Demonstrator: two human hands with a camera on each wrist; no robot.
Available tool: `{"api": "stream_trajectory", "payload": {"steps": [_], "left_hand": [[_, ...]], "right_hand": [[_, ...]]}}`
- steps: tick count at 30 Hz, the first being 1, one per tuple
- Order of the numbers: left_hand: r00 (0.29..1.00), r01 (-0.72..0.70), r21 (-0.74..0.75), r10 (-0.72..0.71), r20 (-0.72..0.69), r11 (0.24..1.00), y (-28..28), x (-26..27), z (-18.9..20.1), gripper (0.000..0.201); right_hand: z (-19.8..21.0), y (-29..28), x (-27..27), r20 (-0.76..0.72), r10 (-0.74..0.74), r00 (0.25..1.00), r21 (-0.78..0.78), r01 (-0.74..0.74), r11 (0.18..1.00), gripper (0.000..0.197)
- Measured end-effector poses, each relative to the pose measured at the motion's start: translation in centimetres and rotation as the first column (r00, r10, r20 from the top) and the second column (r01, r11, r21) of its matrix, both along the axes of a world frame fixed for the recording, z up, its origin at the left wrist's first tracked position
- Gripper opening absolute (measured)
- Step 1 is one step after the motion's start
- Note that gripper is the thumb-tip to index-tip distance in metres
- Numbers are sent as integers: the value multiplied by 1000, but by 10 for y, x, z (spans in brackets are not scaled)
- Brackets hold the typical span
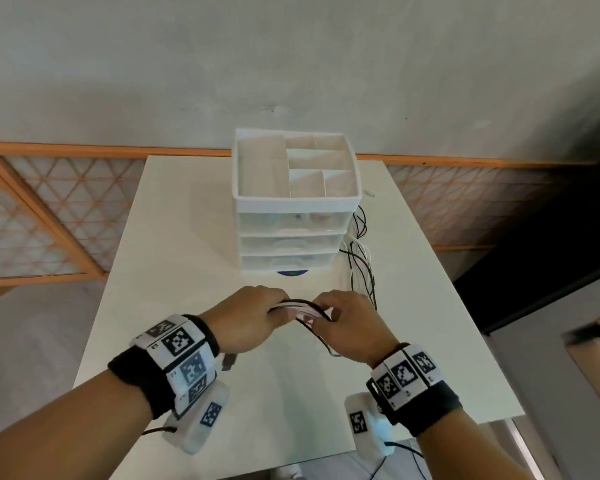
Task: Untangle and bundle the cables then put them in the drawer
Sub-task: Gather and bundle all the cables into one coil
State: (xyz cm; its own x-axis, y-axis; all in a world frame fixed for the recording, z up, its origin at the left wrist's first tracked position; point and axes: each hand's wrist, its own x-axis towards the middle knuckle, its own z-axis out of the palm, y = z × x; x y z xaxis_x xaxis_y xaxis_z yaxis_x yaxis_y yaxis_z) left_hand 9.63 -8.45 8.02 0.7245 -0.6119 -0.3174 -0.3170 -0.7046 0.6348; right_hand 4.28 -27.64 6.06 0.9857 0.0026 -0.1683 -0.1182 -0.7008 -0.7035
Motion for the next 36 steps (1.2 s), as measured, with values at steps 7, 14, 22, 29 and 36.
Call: {"api": "stream_trajectory", "payload": {"steps": [7, 14, 22, 29, 36], "left_hand": [[998, 47, -10, -48, -48, 999, 11, -13, -13, 11], [998, 64, 184, -66, 5, 981, 27, -15, -28, 20], [1000, 14, 69, -16, 21, 998, 26, -6, -5, 24], [605, -667, -391, 155, -781, 634, 24, -20, 0, 63], [716, -663, -408, 372, -591, 628, 3, -20, 0, 50]], "right_hand": [[-11, 24, -8, 50, 153, 987, -187, -141, 972, 16], [-9, 15, -20, 20, 50, 999, -275, -43, 960, 20], [0, 26, -21, 146, 135, 980, 132, -154, 979, 27], [-2, 11, -31, 91, 31, 995, 344, -60, 937, 32], [13, 28, -33, 116, 69, 991, 321, -103, 941, 29]]}}
